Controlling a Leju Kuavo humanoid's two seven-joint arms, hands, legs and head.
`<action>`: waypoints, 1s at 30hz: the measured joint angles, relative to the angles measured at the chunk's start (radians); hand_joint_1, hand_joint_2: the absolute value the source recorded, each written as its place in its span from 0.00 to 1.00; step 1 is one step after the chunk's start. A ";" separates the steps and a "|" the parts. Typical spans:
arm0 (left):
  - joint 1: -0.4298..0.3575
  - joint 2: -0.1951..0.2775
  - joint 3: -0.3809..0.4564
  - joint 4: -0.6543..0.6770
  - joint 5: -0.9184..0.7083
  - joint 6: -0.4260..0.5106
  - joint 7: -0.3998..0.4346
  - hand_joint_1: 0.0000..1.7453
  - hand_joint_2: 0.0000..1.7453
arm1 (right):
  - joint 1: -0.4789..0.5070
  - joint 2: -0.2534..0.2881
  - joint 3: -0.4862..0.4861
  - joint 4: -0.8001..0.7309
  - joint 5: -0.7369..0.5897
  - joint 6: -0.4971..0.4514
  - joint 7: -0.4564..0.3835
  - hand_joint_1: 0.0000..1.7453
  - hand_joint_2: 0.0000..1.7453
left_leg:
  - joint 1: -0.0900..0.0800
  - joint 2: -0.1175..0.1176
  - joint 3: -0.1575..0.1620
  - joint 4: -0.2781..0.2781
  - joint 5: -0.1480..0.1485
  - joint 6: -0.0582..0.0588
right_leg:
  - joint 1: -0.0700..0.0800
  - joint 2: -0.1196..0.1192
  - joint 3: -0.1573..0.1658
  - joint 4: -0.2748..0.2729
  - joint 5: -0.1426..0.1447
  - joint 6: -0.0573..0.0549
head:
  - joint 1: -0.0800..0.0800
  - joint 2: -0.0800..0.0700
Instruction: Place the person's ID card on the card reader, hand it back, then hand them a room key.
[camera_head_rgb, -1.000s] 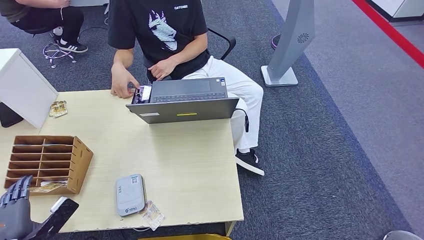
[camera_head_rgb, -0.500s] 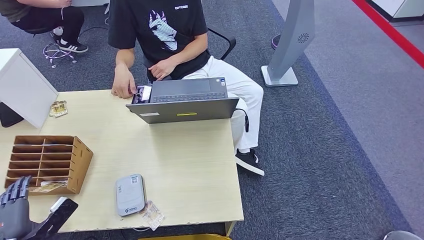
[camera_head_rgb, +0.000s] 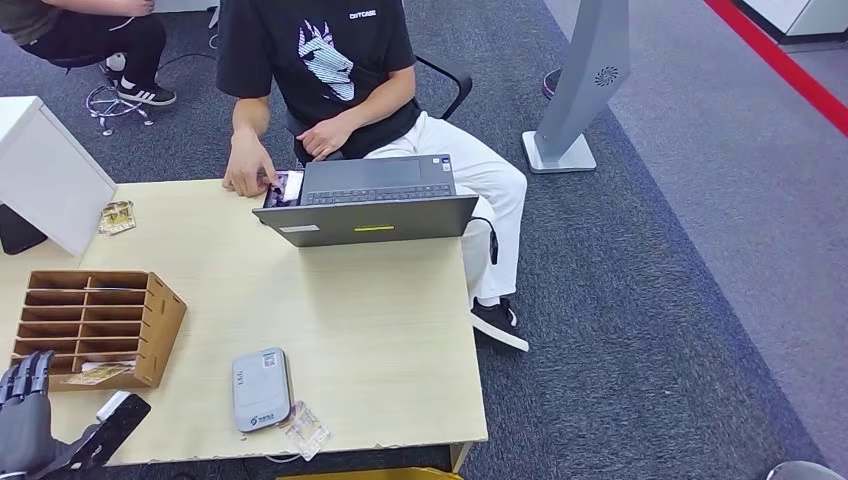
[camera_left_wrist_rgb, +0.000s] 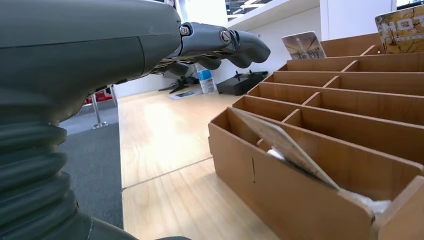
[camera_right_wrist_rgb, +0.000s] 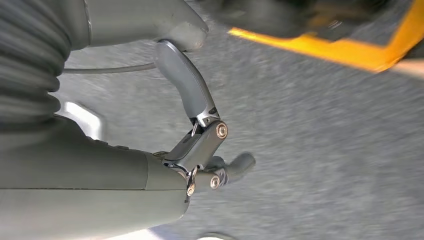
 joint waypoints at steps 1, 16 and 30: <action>-0.031 -0.001 -0.010 0.017 -0.009 -0.007 0.003 0.00 1.00 | -0.034 -0.001 -0.004 0.027 -0.018 0.005 -0.015 0.00 1.00 | 0.000 -0.001 -0.001 0.000 0.001 0.001 | 0.000 0.000 0.000 0.000 0.001 0.001 | 0.000 0.000; -0.223 -0.006 -0.162 0.166 0.021 0.004 0.024 0.00 1.00 | -0.194 -0.061 0.078 0.269 -0.232 -0.153 -0.005 0.00 1.00 | 0.000 -0.002 -0.002 0.000 0.005 0.001 | 0.000 -0.001 -0.001 0.000 0.005 -0.001 | 0.000 0.000; -0.234 -0.008 -0.177 0.190 0.021 0.010 0.019 0.00 1.00 | -0.200 -0.094 0.131 0.313 -0.277 -0.208 0.001 0.00 1.00 | 0.000 -0.002 -0.002 0.000 0.005 0.001 | 0.000 -0.001 -0.002 0.000 0.005 -0.001 | 0.000 0.000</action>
